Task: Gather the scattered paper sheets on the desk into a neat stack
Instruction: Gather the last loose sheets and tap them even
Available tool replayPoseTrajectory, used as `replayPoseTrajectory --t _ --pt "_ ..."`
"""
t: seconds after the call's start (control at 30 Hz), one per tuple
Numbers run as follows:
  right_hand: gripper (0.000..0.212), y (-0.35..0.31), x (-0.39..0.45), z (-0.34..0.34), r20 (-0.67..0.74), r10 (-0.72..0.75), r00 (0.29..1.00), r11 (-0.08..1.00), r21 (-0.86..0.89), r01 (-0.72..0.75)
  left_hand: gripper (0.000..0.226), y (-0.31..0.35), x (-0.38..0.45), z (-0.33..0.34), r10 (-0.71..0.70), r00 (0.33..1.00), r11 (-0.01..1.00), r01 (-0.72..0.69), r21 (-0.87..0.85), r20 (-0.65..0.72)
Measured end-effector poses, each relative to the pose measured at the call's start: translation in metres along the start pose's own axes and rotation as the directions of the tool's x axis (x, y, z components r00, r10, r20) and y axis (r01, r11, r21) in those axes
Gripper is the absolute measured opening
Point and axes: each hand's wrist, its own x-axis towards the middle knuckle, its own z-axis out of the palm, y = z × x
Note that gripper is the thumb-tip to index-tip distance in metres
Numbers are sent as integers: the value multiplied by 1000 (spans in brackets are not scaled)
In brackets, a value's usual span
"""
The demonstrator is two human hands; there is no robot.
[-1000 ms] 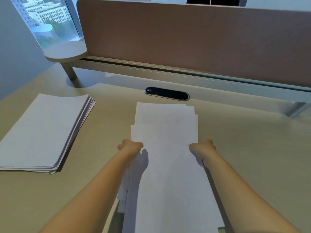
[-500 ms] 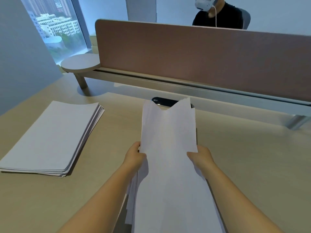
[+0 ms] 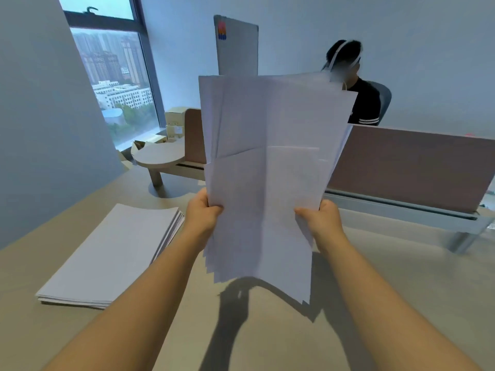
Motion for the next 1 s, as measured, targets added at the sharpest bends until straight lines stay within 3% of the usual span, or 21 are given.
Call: replayPoseTrajectory --t 0.2,0.33,0.5,0.67,0.87,1.0 --pt "32 1 -3 -4 33 15 999 998 57 -17 43 -4 0 -8 -24 999 996 26 -81 30" --pt "22 21 -1 -14 62 13 998 996 90 -18 43 -25 -1 -7 -124 987 990 130 -53 103" --pt "24 41 4 -17 115 65 991 993 92 -76 42 -47 1 0 -196 968 975 210 -73 157" --pt "25 40 7 -11 90 70 993 990 117 -80 26 -49 6 8 -156 977 975 176 -138 144" --pt "27 54 14 -18 75 127 989 988 76 -133 34 -69 10 5 -188 958 965 221 -141 217" --pt "21 58 15 -12 48 109 993 984 134 -115 34 -75 12 16 -201 966 950 233 -208 165"
